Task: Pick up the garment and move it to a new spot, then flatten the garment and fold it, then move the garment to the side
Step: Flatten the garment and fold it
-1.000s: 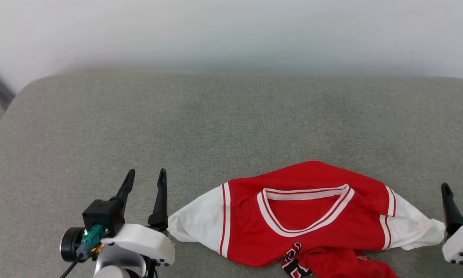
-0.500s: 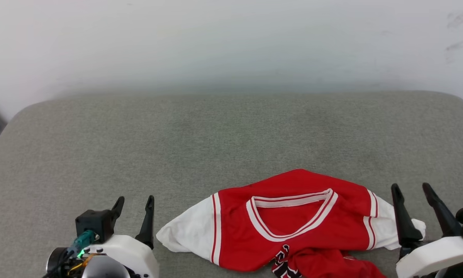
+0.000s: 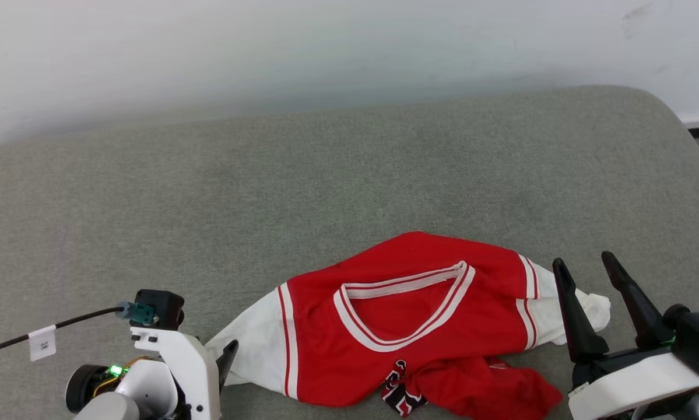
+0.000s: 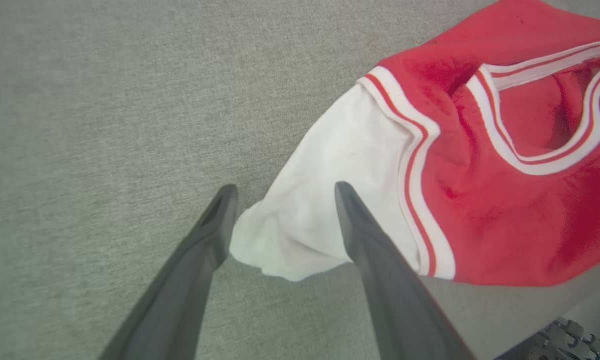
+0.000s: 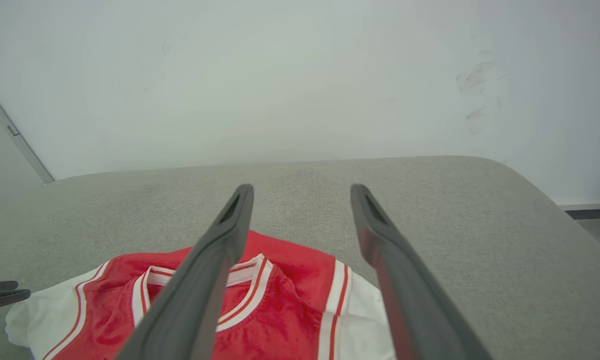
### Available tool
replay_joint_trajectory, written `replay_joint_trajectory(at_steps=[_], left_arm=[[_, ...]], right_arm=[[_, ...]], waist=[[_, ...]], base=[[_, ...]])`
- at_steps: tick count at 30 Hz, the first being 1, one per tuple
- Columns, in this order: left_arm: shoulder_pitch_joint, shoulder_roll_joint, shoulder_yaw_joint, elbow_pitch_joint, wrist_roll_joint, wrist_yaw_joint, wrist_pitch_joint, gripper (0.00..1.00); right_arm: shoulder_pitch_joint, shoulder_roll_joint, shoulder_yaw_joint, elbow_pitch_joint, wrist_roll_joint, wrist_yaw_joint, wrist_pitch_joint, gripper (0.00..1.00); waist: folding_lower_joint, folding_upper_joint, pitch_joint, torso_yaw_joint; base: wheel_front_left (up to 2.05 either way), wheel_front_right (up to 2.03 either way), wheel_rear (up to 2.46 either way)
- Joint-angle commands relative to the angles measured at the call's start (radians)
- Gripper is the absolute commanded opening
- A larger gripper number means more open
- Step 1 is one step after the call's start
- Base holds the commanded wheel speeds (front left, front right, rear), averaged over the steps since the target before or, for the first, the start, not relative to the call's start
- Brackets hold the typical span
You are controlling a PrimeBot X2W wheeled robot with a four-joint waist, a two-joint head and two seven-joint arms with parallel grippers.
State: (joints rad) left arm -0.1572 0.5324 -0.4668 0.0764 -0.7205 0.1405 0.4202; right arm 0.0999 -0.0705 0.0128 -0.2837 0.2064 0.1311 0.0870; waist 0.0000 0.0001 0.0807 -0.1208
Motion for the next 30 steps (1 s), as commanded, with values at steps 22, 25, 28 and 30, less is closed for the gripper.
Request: replay_joint_trajectory(at_steps=[22, 25, 28, 30], left_arm=[[-0.053, -0.041, 0.015, -0.016, 0.012, 0.047, -0.059, 0.00], [-0.066, -0.045, 0.017, -0.044, 0.036, 0.056, -0.092, 0.00], [-0.076, -0.054, 0.013, -0.076, 0.057, 0.070, -0.116, 0.00], [-0.082, -0.060, 0.007, -0.098, 0.070, 0.076, -0.126, 0.00]], right_arm=[[-0.067, -0.085, -0.143, 0.135, 0.131, -0.001, 0.117, 1.00], [-0.077, -0.124, -0.198, 0.191, 0.180, -0.001, 0.198, 1.00], [-0.094, -0.163, -0.231, 0.264, 0.227, -0.001, 0.321, 1.00], [-0.117, -0.188, -0.237, 0.310, 0.261, -0.001, 0.414, 1.00]], waist=[[0.0000, -0.0001, 0.068, 0.013], [0.0000, -0.0001, 0.069, 0.039], [0.0000, -0.0001, 0.074, 0.055], [0.0000, -0.0001, 0.082, 0.066]], base=[[0.00, 0.00, 0.00], [0.00, 0.00, 0.00], [0.00, 0.00, 0.00], [0.00, 0.00, 0.00]])
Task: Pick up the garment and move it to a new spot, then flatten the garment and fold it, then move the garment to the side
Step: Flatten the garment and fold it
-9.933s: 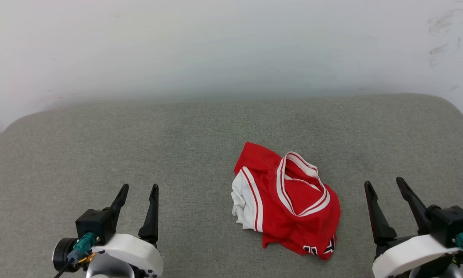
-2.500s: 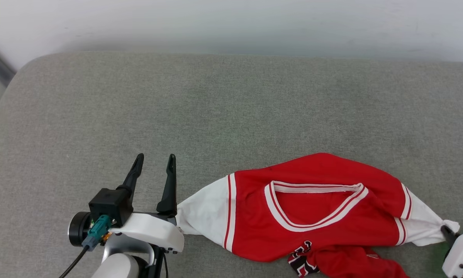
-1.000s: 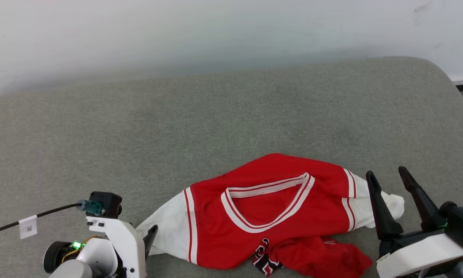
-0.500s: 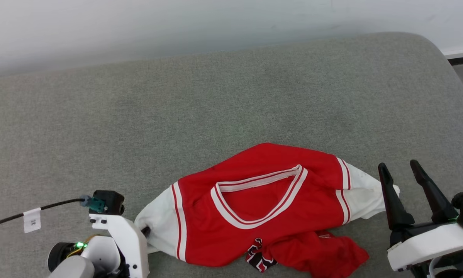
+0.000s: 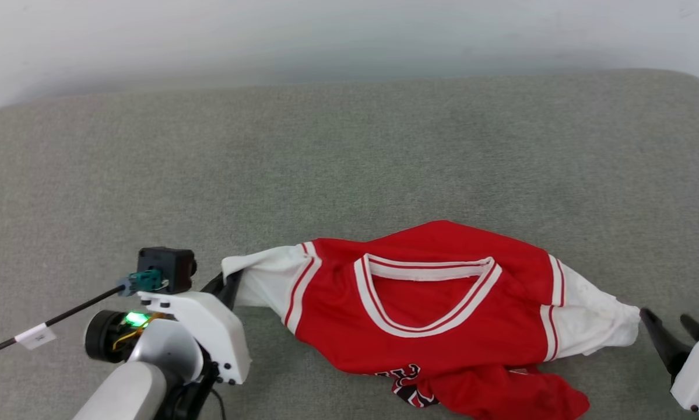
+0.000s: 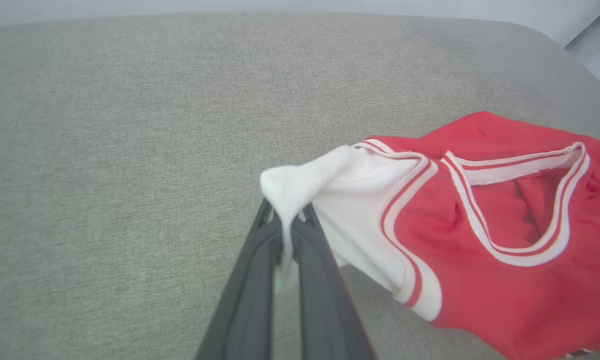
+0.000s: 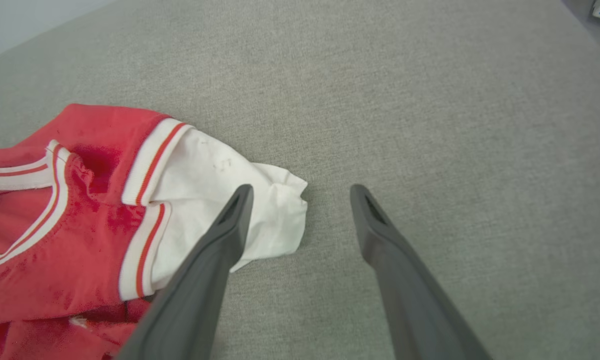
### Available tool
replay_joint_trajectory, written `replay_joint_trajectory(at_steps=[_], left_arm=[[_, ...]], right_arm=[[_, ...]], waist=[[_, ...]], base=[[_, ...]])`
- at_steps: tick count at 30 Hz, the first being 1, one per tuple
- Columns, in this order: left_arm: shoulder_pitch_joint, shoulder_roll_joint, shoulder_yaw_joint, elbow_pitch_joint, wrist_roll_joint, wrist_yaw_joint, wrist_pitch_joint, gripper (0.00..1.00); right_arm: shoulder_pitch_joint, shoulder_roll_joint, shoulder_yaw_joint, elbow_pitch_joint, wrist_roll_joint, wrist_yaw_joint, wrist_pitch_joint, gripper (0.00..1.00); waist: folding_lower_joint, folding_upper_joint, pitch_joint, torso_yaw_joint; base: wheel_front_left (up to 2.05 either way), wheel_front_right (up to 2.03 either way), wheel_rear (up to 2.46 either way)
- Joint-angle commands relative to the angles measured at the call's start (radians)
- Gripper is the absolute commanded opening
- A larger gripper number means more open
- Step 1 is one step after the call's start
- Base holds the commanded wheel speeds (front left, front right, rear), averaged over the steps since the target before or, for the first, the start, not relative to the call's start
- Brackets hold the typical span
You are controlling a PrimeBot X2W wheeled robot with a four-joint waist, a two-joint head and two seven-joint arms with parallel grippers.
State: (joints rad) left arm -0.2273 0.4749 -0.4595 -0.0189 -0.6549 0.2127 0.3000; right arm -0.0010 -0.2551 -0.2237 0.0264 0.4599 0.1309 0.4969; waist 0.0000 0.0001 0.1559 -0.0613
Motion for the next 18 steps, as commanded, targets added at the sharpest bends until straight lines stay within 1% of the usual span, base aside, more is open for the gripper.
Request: replay_joint_trajectory(at_steps=[1, 4, 7, 10, 13, 15, 16, 18], left_arm=[[-0.014, -0.006, -0.005, -0.014, 0.009, 0.006, -0.008, 0.00], [-0.031, -0.017, -0.015, -0.039, 0.023, 0.007, -0.016, 0.00], [-0.044, -0.030, -0.028, -0.046, 0.032, 0.004, -0.022, 0.00], [-0.054, -0.036, -0.037, -0.046, 0.037, 0.001, -0.028, 0.00], [-0.059, -0.044, -0.042, -0.039, 0.036, -0.003, -0.036, 0.00], [-0.056, -0.047, -0.043, -0.034, 0.034, -0.004, -0.040, 0.00], [-0.054, -0.047, -0.043, -0.033, 0.033, -0.004, -0.041, 0.00], [-0.047, -0.045, -0.041, -0.029, 0.028, -0.005, -0.044, 0.00]], right_arm=[[-0.028, -0.018, 0.001, 0.025, 0.021, 0.000, 0.052, 1.00], [-0.068, -0.040, 0.015, 0.082, 0.059, 0.000, 0.170, 1.00], [-0.108, -0.055, 0.040, 0.131, 0.078, 0.000, 0.246, 1.00], [-0.131, -0.052, 0.064, 0.180, 0.084, -0.001, 0.315, 1.00], [-0.135, -0.030, 0.072, 0.225, 0.085, 0.000, 0.373, 1.00], [-0.137, -0.015, 0.074, 0.239, 0.091, 0.000, 0.391, 0.35], [-0.139, -0.013, 0.075, 0.239, 0.090, 0.000, 0.393, 0.00], [-0.144, -0.015, 0.073, 0.232, 0.093, 0.000, 0.386, 0.00]], waist=[[0.0000, -0.0001, 0.013, 0.013], [0.0000, -0.0001, 0.033, 0.034], [0.0000, -0.0001, 0.051, 0.054], [0.0000, -0.0001, 0.063, 0.069], [0.0000, -0.0001, 0.067, 0.078], [0.0000, -0.0001, 0.065, 0.082], [0.0000, -0.0001, 0.064, 0.082], [0.0000, -0.0001, 0.058, 0.079]], base=[[0.00, 0.00, 0.00], [0.00, 0.00, 0.00], [0.00, 0.00, 0.00], [0.00, 0.00, 0.00], [0.00, 0.00, 0.00], [0.00, 0.00, 0.00], [0.00, 0.00, 0.00], [0.00, 0.00, 0.00]])
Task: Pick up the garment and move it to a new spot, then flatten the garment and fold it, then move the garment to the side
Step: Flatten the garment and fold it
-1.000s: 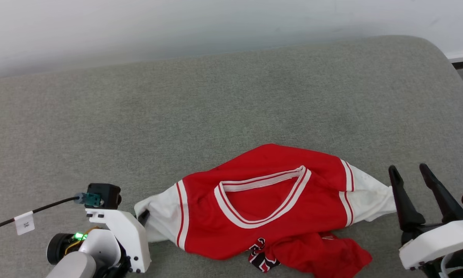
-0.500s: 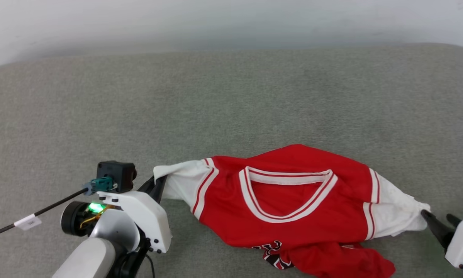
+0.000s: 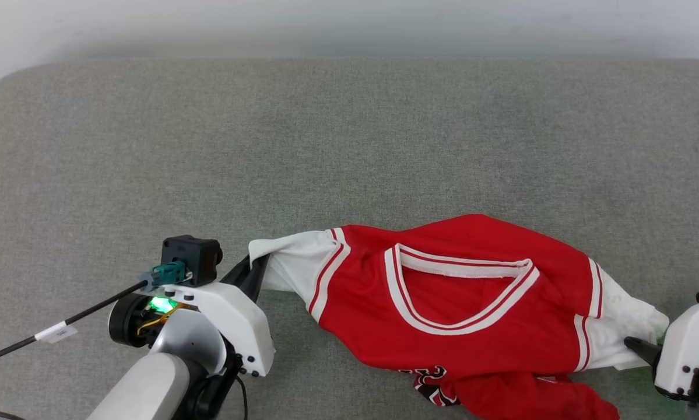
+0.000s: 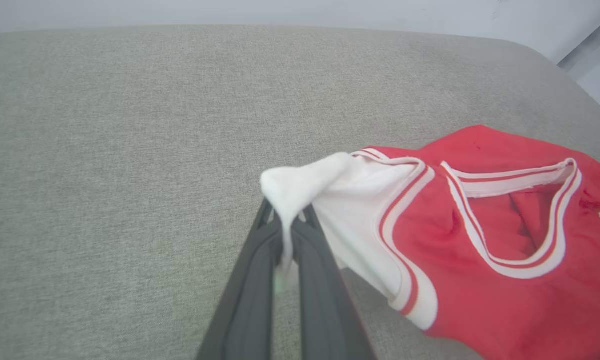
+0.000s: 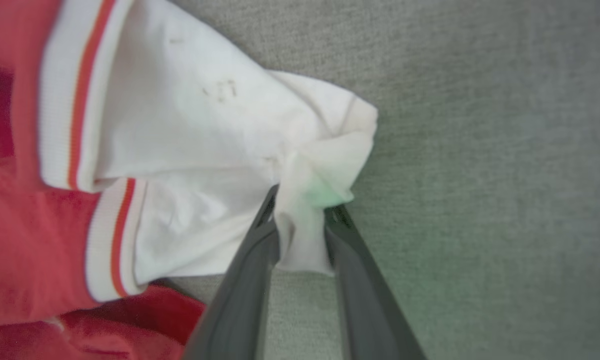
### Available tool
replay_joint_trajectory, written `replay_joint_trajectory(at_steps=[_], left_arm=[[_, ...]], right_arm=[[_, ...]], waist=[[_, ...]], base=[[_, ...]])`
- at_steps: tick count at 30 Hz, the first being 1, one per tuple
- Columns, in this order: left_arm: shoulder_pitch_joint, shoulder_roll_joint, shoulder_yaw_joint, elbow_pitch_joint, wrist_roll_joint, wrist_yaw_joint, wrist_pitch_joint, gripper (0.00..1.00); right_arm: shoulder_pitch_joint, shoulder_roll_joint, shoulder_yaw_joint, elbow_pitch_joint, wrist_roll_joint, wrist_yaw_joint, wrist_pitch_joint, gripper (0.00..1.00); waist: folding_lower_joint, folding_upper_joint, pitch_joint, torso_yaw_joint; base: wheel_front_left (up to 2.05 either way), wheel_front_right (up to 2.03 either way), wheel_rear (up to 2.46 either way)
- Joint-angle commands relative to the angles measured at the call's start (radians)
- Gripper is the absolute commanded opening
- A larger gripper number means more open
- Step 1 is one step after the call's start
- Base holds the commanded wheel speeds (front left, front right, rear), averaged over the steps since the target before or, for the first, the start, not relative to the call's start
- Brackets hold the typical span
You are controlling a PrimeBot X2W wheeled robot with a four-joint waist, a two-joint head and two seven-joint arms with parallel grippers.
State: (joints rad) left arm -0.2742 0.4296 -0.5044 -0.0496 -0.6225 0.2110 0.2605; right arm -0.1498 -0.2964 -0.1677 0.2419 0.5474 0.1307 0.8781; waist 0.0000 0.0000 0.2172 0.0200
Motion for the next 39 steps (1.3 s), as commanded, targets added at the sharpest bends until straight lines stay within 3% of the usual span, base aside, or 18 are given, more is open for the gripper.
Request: replay_joint_trajectory(at_steps=[1, 15, 21, 25, 33, 39], left_arm=[[0.004, 0.002, 0.006, 0.002, -0.003, -0.003, -0.009, 0.00], [-0.073, 0.038, 0.113, 0.000, 0.007, 0.025, -0.119, 0.00], [-0.241, 0.040, 0.157, 0.074, 0.008, -0.007, -0.153, 0.00], [-0.397, 0.031, 0.176, 0.166, 0.011, -0.050, -0.187, 0.00], [-0.764, 0.028, 0.205, 0.322, 0.049, -0.117, -0.257, 0.00], [-0.996, 0.018, 0.207, 0.405, 0.079, -0.142, -0.296, 0.00]], right_arm=[[0.001, 0.020, 0.017, 0.007, 0.004, 0.000, -0.002, 0.00], [-0.103, -0.050, 0.061, -0.230, -0.081, 0.000, -0.198, 0.00], [-0.265, -0.048, 0.087, -0.181, -0.116, 0.000, -0.291, 0.00], [-0.414, -0.054, 0.113, -0.114, -0.124, 0.000, -0.356, 0.00], [-0.802, -0.077, 0.129, -0.001, -0.119, 0.000, -0.502, 0.00], [-1.032, -0.096, 0.133, 0.057, -0.125, 0.000, -0.578, 0.00]], waist=[[0.0000, 0.0000, -0.007, -0.004], [0.0000, 0.0000, -0.110, -0.054], [0.0000, 0.0000, -0.104, -0.064], [0.0000, 0.0000, -0.065, -0.072], [0.0000, 0.0000, 0.096, -0.082], [0.0000, 0.0000, 0.185, -0.082]], base=[[0.00, 0.00, 0.00], [0.00, 0.00, 0.00], [0.00, 0.00, 0.00], [0.00, 0.00, 0.00], [0.00, 0.00, 0.00], [0.00, 0.00, 0.00]])
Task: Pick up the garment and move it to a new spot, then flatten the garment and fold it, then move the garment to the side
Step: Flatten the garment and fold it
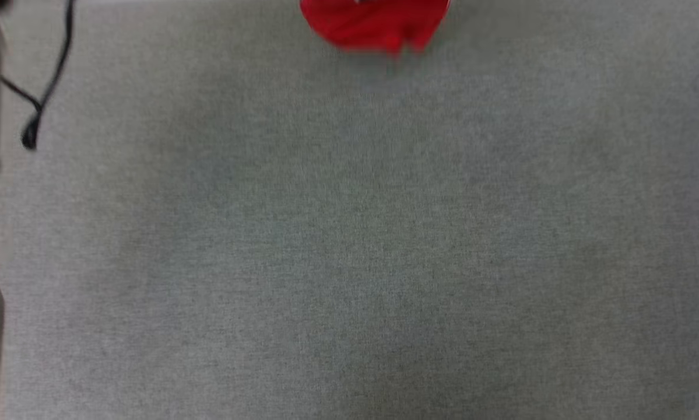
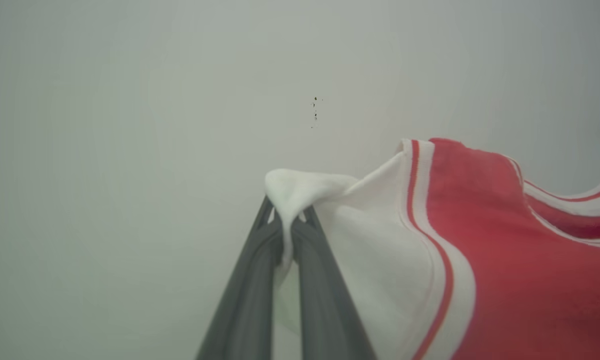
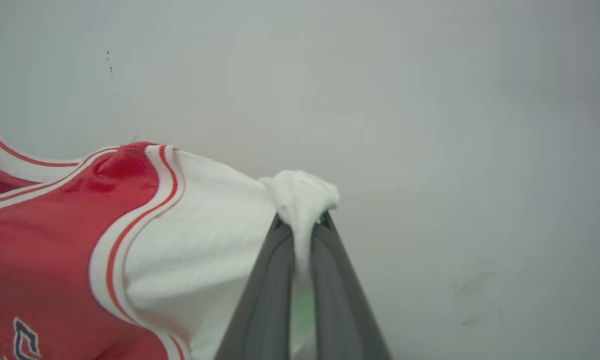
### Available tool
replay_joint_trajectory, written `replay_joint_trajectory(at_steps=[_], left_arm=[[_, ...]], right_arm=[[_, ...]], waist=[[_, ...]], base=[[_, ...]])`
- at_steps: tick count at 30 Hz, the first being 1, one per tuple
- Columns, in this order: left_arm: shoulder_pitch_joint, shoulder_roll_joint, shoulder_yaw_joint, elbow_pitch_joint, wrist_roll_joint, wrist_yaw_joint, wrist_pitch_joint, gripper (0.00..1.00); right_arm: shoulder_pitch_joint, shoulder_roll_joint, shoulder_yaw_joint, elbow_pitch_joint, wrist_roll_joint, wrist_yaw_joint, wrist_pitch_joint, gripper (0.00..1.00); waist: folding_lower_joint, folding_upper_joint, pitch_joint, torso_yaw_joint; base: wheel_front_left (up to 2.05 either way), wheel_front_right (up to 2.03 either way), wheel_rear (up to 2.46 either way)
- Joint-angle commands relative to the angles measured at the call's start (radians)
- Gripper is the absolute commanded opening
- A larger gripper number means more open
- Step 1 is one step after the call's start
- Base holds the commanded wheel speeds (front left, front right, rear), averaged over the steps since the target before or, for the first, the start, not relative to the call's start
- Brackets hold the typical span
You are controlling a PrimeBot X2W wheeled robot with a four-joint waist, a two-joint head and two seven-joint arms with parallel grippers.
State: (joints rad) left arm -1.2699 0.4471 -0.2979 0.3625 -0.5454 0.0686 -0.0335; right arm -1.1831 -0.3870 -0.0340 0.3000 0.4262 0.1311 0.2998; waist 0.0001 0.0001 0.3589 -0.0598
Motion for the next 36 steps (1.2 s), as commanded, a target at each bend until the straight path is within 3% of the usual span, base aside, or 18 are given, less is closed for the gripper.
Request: replay_joint_trajectory(at_steps=[1, 9, 19, 28, 36], left_arm=[[-0.043, 0.000, 0.002, 0.014, 0.007, -0.005, -0.011, 0.00], [-0.310, 0.002, 0.000, 0.143, 0.047, -0.033, -0.053, 0.00], [-0.384, -0.025, -0.017, 0.318, 0.039, -0.085, -0.120, 0.00], [-0.260, -0.073, -0.015, 0.495, -0.010, -0.137, -0.199, 0.00], [0.038, -0.100, 0.033, 0.525, -0.069, -0.164, -0.232, 0.00]], right_arm=[[-0.042, -0.008, 0.002, 0.013, -0.005, -0.001, -0.014, 0.00], [-0.314, -0.035, 0.056, 0.124, 0.016, -0.001, -0.117, 0.00], [-0.423, -0.029, 0.183, 0.296, 0.077, -0.001, -0.210, 0.00], [-0.320, 0.015, 0.340, 0.450, 0.139, -0.001, -0.248, 0.00], [-0.034, 0.018, 0.444, 0.462, 0.211, -0.001, -0.309, 0.00]], waist=[[-0.0001, -0.0001, 0.057, -0.004], [-0.0001, -0.0001, 0.182, -0.022], [-0.0001, -0.0001, 0.317, -0.020], [-0.0001, -0.0001, 0.315, -0.015], [-0.0001, -0.0001, 0.187, -0.016]], base=[[0.00, 0.00, 0.00], [0.00, 0.00, 0.00], [0.00, 0.00, 0.00], [0.00, 0.00, 0.00], [0.00, 0.00, 0.00]])
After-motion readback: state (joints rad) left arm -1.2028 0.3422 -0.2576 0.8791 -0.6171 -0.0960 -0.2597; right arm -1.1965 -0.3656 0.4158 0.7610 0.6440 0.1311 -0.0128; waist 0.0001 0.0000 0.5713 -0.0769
